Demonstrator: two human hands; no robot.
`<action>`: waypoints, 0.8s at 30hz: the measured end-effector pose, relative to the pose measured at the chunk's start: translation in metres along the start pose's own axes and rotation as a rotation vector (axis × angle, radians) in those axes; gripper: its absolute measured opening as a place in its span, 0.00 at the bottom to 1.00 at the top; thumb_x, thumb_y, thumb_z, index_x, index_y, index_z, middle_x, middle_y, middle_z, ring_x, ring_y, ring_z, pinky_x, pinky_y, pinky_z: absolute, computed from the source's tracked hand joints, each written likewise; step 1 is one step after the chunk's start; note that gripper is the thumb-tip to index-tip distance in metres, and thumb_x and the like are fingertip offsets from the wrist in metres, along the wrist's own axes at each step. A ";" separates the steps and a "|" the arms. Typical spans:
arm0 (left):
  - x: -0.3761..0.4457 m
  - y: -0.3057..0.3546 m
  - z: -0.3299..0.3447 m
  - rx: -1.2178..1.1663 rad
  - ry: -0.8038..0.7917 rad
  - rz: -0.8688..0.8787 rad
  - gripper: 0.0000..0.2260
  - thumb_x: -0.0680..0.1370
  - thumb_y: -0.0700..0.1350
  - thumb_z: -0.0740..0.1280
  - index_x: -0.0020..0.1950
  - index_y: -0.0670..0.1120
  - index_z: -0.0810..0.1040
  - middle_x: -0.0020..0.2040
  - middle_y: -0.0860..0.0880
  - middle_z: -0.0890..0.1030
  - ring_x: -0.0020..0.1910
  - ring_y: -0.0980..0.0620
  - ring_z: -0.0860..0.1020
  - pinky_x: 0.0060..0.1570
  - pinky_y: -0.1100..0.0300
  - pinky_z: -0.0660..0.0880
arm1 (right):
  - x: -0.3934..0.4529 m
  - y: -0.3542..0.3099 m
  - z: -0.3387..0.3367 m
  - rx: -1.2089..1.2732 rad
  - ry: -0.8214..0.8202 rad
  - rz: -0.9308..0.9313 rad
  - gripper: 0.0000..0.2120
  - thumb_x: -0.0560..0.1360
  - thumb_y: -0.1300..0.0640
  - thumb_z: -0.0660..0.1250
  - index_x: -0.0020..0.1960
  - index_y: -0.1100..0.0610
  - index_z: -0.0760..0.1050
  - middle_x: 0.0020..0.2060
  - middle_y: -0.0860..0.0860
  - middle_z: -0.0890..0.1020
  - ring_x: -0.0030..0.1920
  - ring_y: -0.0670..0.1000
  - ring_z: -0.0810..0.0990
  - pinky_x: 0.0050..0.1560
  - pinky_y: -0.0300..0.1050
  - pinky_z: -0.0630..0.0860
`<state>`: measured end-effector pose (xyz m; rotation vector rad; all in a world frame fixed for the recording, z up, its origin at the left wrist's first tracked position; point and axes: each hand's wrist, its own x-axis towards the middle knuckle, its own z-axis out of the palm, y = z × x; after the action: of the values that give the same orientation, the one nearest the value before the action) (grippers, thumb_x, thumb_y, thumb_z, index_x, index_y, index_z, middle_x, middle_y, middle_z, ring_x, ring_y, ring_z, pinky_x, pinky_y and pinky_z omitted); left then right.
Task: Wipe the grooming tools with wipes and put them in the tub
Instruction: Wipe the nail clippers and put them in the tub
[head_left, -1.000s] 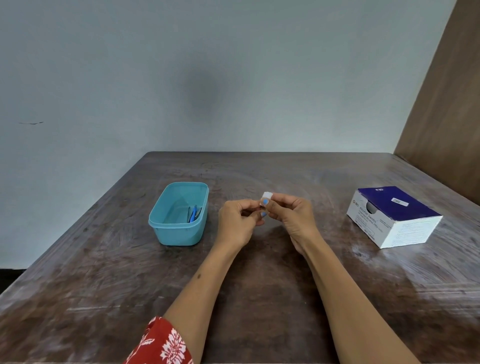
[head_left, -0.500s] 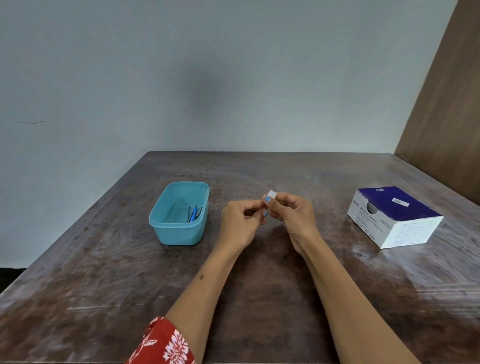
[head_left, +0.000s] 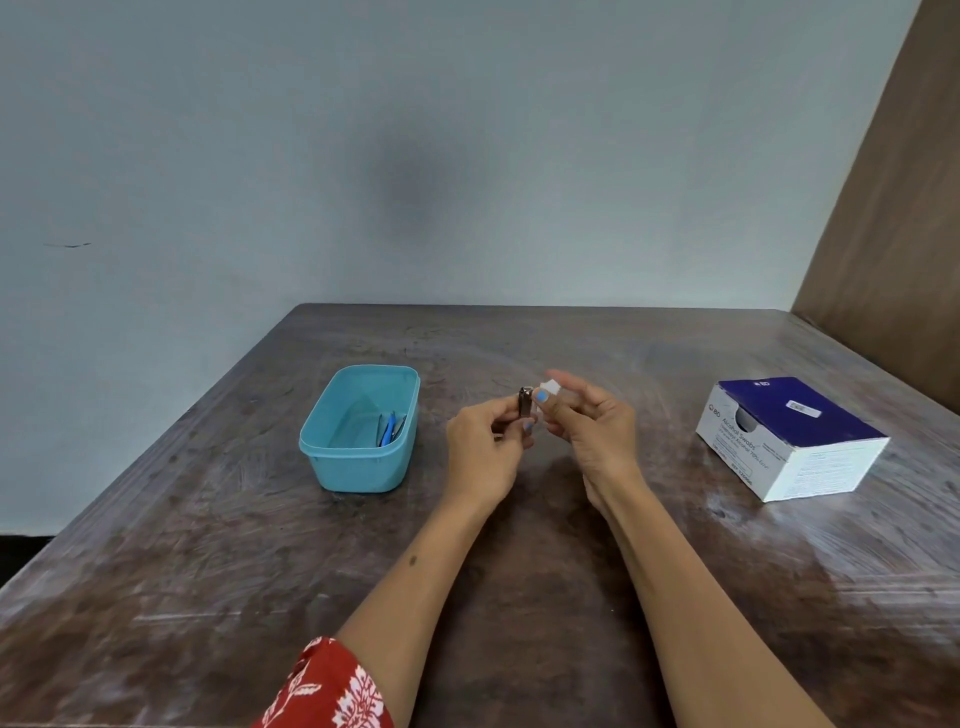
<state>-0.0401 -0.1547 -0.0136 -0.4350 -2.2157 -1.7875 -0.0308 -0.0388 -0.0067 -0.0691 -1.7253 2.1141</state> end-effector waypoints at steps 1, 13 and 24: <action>0.001 0.000 0.000 -0.036 0.000 -0.031 0.13 0.75 0.33 0.66 0.57 0.43 0.80 0.42 0.51 0.83 0.39 0.60 0.82 0.43 0.61 0.81 | 0.000 0.000 -0.001 -0.036 0.017 -0.024 0.10 0.68 0.62 0.75 0.45 0.51 0.79 0.30 0.47 0.84 0.34 0.43 0.81 0.38 0.34 0.78; 0.002 0.002 -0.002 -0.211 -0.071 -0.146 0.11 0.75 0.31 0.65 0.56 0.36 0.79 0.46 0.43 0.83 0.40 0.55 0.82 0.40 0.66 0.80 | -0.003 0.001 0.004 -0.211 -0.031 -0.217 0.10 0.67 0.66 0.75 0.39 0.51 0.82 0.32 0.42 0.84 0.35 0.41 0.83 0.35 0.31 0.76; -0.001 0.004 -0.002 -0.184 -0.144 -0.153 0.10 0.74 0.31 0.66 0.55 0.36 0.80 0.43 0.43 0.82 0.34 0.59 0.81 0.38 0.67 0.79 | 0.000 0.003 0.000 -0.040 -0.059 -0.092 0.10 0.66 0.69 0.74 0.41 0.55 0.82 0.33 0.47 0.85 0.36 0.44 0.82 0.38 0.37 0.78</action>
<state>-0.0376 -0.1561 -0.0095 -0.4555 -2.2421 -2.1133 -0.0320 -0.0392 -0.0093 0.0611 -1.7691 2.0348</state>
